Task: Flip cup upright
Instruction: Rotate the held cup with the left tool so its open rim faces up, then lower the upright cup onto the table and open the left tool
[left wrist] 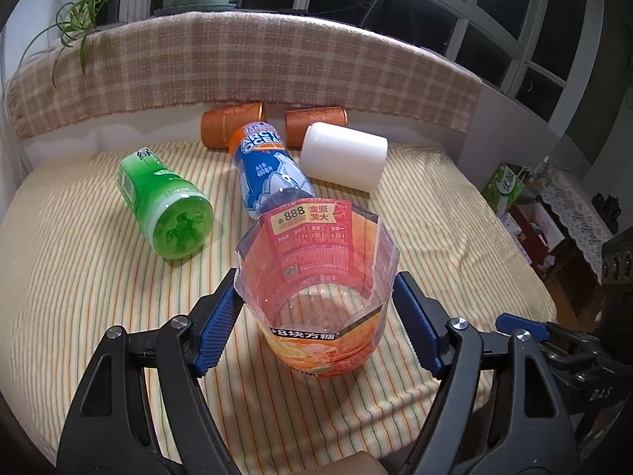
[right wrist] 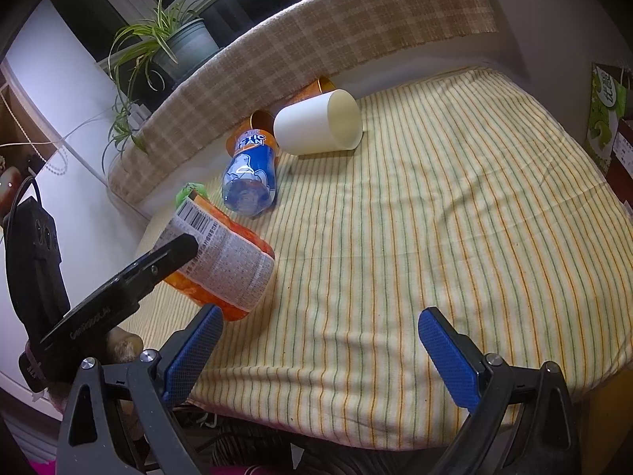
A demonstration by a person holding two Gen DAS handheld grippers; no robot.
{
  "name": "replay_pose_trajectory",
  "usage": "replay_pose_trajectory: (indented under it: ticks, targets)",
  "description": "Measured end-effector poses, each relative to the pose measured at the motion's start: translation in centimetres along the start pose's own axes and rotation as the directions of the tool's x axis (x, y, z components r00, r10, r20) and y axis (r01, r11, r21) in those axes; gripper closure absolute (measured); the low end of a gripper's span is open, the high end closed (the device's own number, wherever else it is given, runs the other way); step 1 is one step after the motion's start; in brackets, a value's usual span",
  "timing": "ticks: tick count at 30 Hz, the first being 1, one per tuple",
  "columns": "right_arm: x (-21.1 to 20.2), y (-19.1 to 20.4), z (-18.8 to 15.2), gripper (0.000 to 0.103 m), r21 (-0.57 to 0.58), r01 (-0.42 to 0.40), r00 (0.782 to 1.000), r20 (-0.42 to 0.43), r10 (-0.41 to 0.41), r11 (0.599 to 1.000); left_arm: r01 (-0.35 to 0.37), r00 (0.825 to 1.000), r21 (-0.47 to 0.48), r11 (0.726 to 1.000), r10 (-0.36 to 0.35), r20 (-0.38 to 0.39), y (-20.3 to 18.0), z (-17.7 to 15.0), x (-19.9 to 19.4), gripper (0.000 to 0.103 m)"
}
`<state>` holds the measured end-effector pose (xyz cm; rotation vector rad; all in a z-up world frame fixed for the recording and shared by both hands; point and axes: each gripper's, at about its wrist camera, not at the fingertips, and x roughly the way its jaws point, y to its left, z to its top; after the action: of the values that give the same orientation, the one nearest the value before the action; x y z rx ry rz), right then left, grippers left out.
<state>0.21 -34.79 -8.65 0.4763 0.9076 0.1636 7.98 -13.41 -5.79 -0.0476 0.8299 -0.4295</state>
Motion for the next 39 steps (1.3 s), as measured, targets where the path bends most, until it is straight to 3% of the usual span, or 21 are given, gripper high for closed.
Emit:
replay_pose_trajectory:
  ticks: [7,11,17,23,29,33,36,39]
  targets:
    - [-0.2,0.4,0.0,0.003,-0.005,-0.002,1.000,0.002,0.002,1.000,0.066,0.997,-0.006,0.998,-0.067,-0.050,-0.1,-0.4,-0.2,0.022]
    - [-0.6,0.6,0.0,0.003,-0.012,0.000,1.000,0.012,0.000,1.000,0.082,0.995,0.001,0.997,-0.082,-0.061,-0.4,-0.7,-0.5,0.016]
    - [-1.5,1.0,0.1,0.003,-0.028,0.018,0.999,0.050,-0.017,0.999,0.093,0.993,0.012,0.996,-0.092,-0.067,-0.2,-1.7,-1.3,0.015]
    - [-2.3,2.0,0.3,0.003,-0.065,0.050,0.993,0.106,-0.043,0.997,0.066,0.997,0.000,0.998,-0.066,-0.045,0.9,-2.7,-2.8,0.015]
    - [-3.1,3.9,0.2,0.003,-0.139,0.107,0.981,0.177,-0.081,0.985,-0.025,0.998,0.000,1.000,0.025,0.064,2.1,-3.5,-5.8,0.015]
    - [-3.6,5.2,0.0,0.003,-0.188,0.160,0.965,0.238,-0.113,0.969,-0.114,0.977,-0.009,0.993,0.113,0.179,2.7,-3.7,-8.3,0.015]
    - [-3.9,5.9,-0.2,0.000,-0.207,0.179,0.955,0.273,-0.119,0.962,-0.183,0.943,-0.016,0.983,0.181,0.280,2.6,-3.6,-10.3,0.014]
    - [-4.1,6.3,-0.4,0.000,-0.215,0.192,0.946,0.301,-0.122,0.958,-0.228,0.911,-0.016,0.973,0.219,0.350,2.5,-3.3,-11.8,0.001]
